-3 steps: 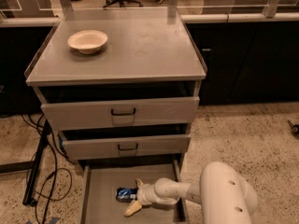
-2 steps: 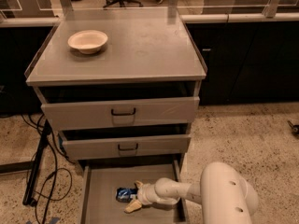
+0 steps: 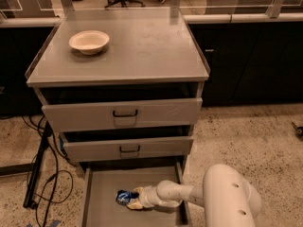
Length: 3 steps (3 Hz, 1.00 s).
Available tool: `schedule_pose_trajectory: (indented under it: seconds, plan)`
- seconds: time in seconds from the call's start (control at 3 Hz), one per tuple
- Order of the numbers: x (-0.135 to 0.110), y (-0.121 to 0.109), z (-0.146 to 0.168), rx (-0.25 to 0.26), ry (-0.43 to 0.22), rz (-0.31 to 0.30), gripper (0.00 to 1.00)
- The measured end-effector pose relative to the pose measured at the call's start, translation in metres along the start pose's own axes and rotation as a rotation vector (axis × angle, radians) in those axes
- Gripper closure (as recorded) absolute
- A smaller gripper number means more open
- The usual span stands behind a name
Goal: Pick pepsi can from bottom drawer and place on counter
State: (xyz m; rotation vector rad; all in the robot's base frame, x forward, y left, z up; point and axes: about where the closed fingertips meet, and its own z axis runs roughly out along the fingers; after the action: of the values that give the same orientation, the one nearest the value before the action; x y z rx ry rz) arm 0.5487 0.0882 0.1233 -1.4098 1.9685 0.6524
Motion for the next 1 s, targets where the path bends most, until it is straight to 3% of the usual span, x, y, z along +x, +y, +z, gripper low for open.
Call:
schedule_pose_trajectory:
  seconds: [0.33,1.0]
  plan:
    - [0.0000,0.0000,0.0000,0.000,0.000,0.000,0.96]
    - [-0.0004,0.0002,-0.0005,0.001,0.000,-0.001,1.00]
